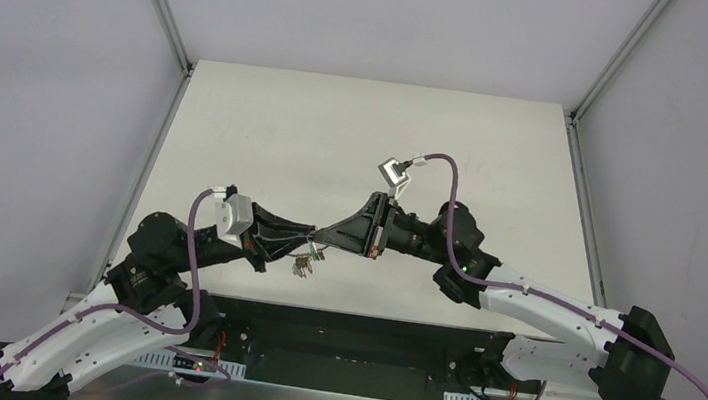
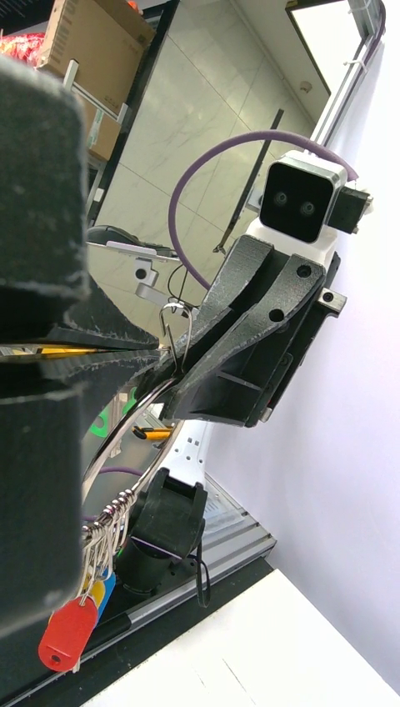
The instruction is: Put the keys on the keyring
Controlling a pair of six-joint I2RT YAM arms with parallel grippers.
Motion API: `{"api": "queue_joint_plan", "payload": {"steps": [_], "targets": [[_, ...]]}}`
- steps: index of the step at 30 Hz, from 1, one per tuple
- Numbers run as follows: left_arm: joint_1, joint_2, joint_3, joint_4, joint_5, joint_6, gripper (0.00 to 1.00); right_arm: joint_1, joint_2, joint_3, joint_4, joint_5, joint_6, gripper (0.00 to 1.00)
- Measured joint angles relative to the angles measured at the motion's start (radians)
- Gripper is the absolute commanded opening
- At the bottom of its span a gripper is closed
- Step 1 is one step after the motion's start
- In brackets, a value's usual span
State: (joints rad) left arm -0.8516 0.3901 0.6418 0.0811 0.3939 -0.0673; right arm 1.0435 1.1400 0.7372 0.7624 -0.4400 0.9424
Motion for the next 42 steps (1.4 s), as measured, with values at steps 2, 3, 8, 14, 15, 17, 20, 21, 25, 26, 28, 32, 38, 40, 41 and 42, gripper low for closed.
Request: {"api": "queue_joint_plan", "payload": {"steps": [2, 3, 8, 14, 15, 17, 20, 21, 25, 26, 28, 32, 38, 40, 41, 42], "targets": [[0.000, 0.000, 0.000, 0.005, 0.000, 0.002, 0.00, 0.000, 0.000, 0.000, 0.002, 0.005, 0.000, 0.00], [0.000, 0.000, 0.000, 0.007, 0.001, 0.003, 0.00, 0.000, 0.000, 0.000, 0.003, 0.006, 0.000, 0.00], [0.000, -0.005, -0.002, 0.011, 0.004, 0.005, 0.00, 0.002, 0.000, 0.000, 0.006, 0.014, 0.000, 0.00], [0.000, -0.010, -0.003, 0.013, 0.010, 0.005, 0.00, 0.002, 0.000, 0.000, 0.013, 0.017, 0.008, 0.00], [0.000, -0.010, -0.003, 0.013, 0.010, 0.005, 0.00, 0.002, 0.000, 0.000, 0.014, 0.018, 0.009, 0.00], [0.000, -0.010, -0.003, 0.015, 0.011, 0.005, 0.00, 0.002, 0.000, 0.000, 0.016, 0.018, 0.011, 0.00], [0.000, -0.010, -0.003, 0.019, 0.014, 0.005, 0.00, 0.002, 0.000, 0.000, 0.019, 0.019, 0.014, 0.00], [0.000, -0.010, -0.003, 0.020, 0.015, 0.005, 0.00, 0.002, 0.000, 0.000, 0.019, 0.019, 0.015, 0.00], [0.000, -0.009, -0.003, 0.021, 0.015, 0.005, 0.00, 0.002, -0.001, 0.002, 0.019, 0.024, 0.016, 0.00], [0.000, -0.009, -0.003, 0.021, 0.015, 0.005, 0.00, 0.002, -0.001, 0.002, 0.019, 0.025, 0.016, 0.00], [0.000, -0.009, -0.003, 0.025, 0.015, 0.005, 0.00, 0.002, -0.003, 0.003, 0.019, 0.029, 0.017, 0.00], [0.000, -0.009, -0.003, 0.037, 0.017, 0.005, 0.00, 0.002, -0.009, 0.006, 0.019, 0.039, 0.019, 0.00], [0.000, -0.009, -0.003, 0.041, 0.024, 0.005, 0.00, 0.002, -0.011, 0.019, 0.024, 0.059, 0.023, 0.00], [0.000, -0.007, -0.003, 0.041, 0.026, 0.005, 0.00, 0.001, -0.011, 0.026, 0.029, 0.066, 0.024, 0.00], [0.000, -0.006, -0.003, 0.042, 0.026, 0.005, 0.00, 0.002, -0.011, 0.029, 0.034, 0.069, 0.026, 0.00], [0.000, -0.006, -0.003, 0.042, 0.026, 0.005, 0.00, 0.002, -0.011, 0.032, 0.035, 0.070, 0.026, 0.00]]}}
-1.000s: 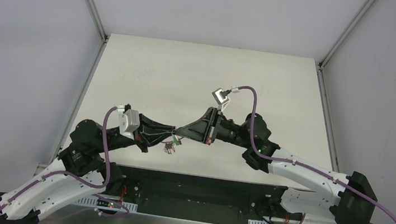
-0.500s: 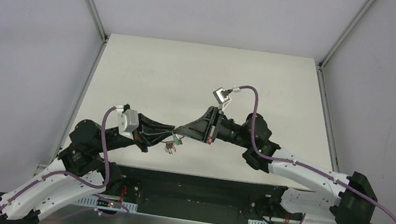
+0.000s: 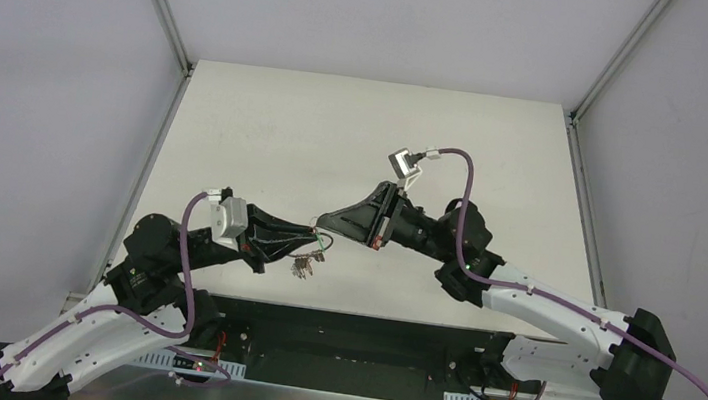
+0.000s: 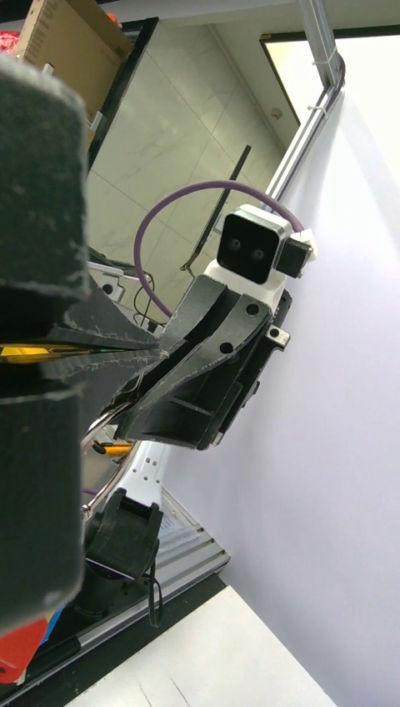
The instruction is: Put the keys on the keyring
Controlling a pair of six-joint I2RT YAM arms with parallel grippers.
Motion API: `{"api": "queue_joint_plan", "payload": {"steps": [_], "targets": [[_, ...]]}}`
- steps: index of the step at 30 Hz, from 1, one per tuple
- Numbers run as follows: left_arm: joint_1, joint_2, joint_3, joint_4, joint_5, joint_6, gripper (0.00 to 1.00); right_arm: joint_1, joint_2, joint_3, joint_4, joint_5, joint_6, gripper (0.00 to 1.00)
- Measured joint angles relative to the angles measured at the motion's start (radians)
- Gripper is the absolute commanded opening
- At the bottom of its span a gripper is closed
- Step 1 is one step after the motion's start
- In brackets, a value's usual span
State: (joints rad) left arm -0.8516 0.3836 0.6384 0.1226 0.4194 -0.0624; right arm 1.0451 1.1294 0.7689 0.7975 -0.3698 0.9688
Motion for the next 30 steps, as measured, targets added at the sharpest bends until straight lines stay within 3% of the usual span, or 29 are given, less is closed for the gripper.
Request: {"api": "queue_joint_plan", "payload": {"steps": [10, 20, 30], "targets": [[0.000, -0.009, -0.012, -0.003, -0.018, 0.000, 0.00, 0.005, -0.011, 0.002, -0.010, 0.031, -0.008, 0.00], [0.000, -0.048, -0.016, -0.007, -0.084, 0.005, 0.00, 0.019, -0.161, -0.068, -0.105, 0.098, -0.046, 0.00], [0.000, -0.022, -0.016, 0.001, -0.145, 0.034, 0.00, 0.042, -0.058, -0.073, -0.058, 0.100, 0.002, 0.00]]}}
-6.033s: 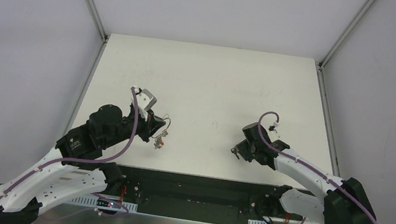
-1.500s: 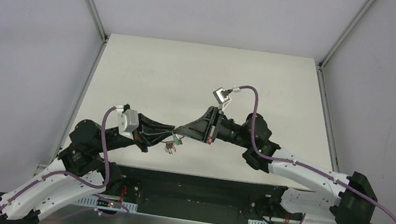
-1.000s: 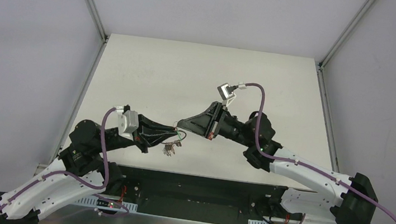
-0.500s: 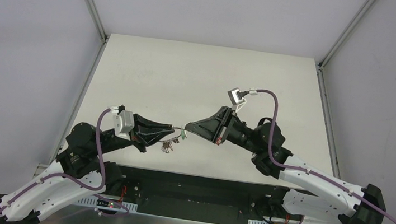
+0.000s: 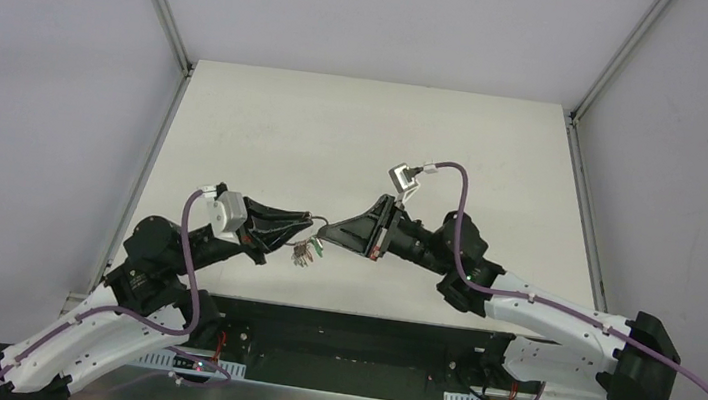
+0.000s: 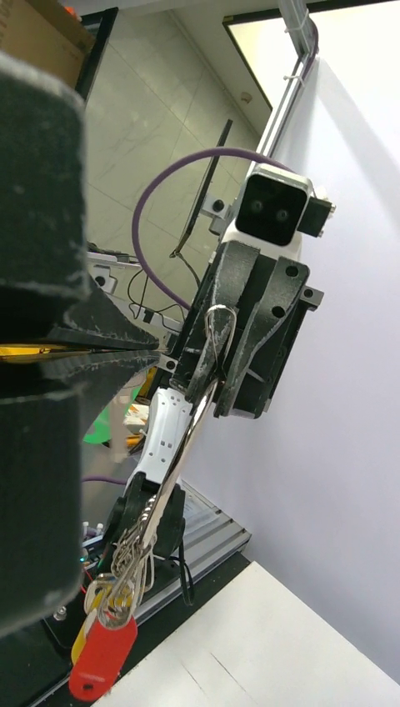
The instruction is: Put the keys on the keyring
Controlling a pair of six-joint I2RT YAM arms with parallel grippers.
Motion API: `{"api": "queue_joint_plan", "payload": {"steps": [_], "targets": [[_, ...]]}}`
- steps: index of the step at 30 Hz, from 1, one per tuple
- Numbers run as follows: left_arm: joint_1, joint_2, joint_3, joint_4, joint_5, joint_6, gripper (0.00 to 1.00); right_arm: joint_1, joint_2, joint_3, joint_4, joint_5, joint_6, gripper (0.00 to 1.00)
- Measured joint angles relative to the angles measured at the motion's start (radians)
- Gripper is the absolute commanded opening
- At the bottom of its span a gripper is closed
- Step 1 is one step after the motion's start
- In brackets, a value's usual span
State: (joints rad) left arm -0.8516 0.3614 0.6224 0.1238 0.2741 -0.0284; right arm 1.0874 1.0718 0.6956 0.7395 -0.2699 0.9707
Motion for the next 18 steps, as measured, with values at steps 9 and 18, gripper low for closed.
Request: {"api": "queue_joint_plan", "payload": {"steps": [9, 18], "targets": [[0.000, 0.017, 0.000, 0.016, -0.041, 0.052, 0.00, 0.002, 0.071, 0.002, 0.087, 0.005, 0.057, 0.00], [0.000, 0.017, 0.000, 0.025, -0.048, 0.070, 0.00, 0.002, 0.101, 0.012, 0.148, 0.031, 0.084, 0.00]]}}
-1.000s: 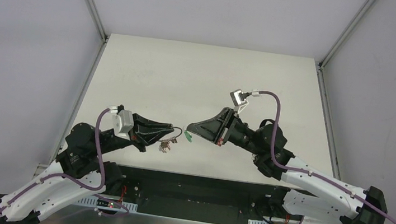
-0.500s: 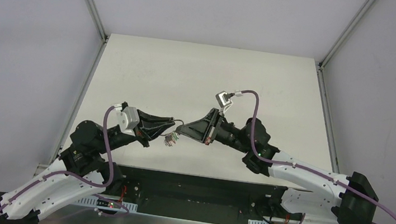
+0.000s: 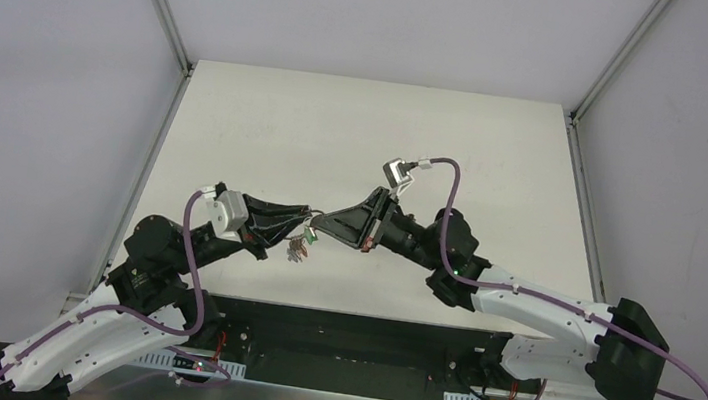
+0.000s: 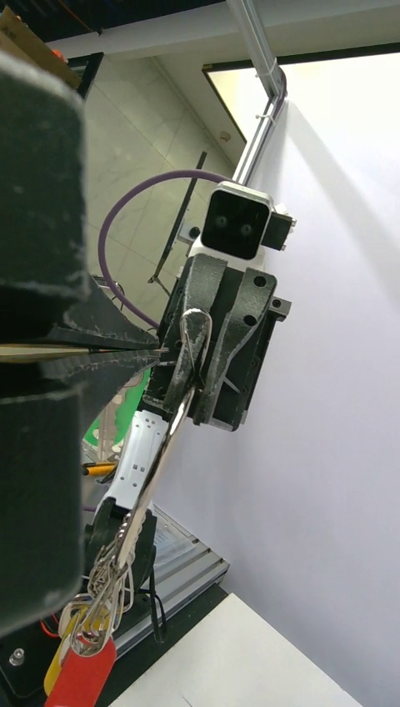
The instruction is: Put the keys on the keyring
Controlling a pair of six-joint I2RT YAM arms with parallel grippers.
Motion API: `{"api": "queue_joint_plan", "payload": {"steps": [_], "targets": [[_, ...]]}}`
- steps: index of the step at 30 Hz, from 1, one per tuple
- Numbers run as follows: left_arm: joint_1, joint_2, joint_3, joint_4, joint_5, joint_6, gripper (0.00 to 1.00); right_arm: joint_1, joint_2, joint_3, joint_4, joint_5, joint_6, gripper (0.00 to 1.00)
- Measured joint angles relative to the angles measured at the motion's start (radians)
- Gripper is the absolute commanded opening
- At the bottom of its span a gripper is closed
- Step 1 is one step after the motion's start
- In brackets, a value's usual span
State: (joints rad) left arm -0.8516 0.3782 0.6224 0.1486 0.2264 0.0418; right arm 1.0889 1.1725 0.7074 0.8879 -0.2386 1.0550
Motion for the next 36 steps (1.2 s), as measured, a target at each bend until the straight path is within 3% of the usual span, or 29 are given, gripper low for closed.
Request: {"api": "queue_joint_plan", "payload": {"steps": [36], "targets": [[0.000, -0.008, 0.000, 0.013, 0.008, 0.000, 0.00, -0.001, 0.044, 0.013, 0.066, 0.034, 0.033, 0.00]]}}
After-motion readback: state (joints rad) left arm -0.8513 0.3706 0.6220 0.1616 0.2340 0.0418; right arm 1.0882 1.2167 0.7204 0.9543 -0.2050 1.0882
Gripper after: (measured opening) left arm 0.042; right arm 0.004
